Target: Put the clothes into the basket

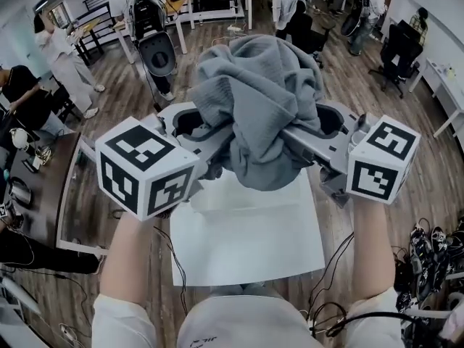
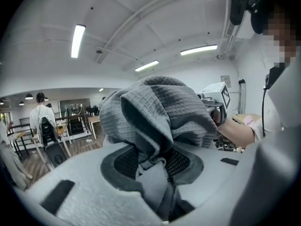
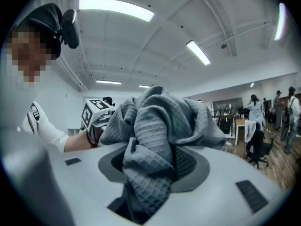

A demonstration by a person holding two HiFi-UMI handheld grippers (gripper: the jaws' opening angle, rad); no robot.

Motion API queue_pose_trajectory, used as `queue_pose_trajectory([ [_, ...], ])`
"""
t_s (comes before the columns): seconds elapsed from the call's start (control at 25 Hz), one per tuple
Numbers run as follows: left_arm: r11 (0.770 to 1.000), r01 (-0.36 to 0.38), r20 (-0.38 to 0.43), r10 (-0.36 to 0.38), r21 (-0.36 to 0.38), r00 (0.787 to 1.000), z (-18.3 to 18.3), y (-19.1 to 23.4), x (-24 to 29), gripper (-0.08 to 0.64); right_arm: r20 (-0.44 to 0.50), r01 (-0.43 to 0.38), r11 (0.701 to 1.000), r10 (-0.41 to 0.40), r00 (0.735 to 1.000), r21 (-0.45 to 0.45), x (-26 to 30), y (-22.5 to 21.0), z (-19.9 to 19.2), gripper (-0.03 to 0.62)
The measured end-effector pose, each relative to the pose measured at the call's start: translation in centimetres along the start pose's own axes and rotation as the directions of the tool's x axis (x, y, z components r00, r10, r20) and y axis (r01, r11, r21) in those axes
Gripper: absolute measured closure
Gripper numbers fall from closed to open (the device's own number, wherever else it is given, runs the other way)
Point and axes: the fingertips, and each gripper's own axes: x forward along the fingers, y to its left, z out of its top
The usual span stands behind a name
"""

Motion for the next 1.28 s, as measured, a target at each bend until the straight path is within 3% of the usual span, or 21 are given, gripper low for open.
queue_pose_trajectory([
  [0.28,0.972,0.049,-0.162,-0.088,-0.231,0.983,-14.8,2.7,5.8,0.428,-0.219,-0.04,0.98,0.083,0.972,0.194,6.5,-3.1,-14.0,0.4],
  [0.48,0.959,0.048,-0.235,-0.117,-0.281,0.965,-22.9,1.7,7.9,0.428,-0.312,-0.052,0.96,0.141,0.939,0.277,7.9,-2.9,-22.5,0.4],
  [0.8,0.951,0.021,-0.297,-0.118,-0.31,0.948,-26.4,2.1,10.4,0.428,-0.365,-0.038,0.946,0.161,0.917,0.321,8.9,-4.8,-26.8,0.399],
  [1.0,0.952,0.019,-0.367,-0.135,-0.305,0.92,-29.1,2.3,11.1,0.425,-0.428,-0.028,0.948,0.169,0.888,0.316,9.5,-5.1,-29.7,0.397],
  [1.16,0.964,-0.024,-0.44,-0.099,-0.264,0.892,-31.4,3.2,10.8,0.339,-0.468,0.018,0.953,0.133,0.874,0.303,9.2,-6.1,-30.9,0.368],
  [1.28,0.959,-0.046,-0.43,-0.081,-0.278,0.899,-31.5,3.6,11.0,0.268,-0.459,0.056,0.951,0.095,0.883,0.305,9.3,-7.0,-30.5,0.348],
])
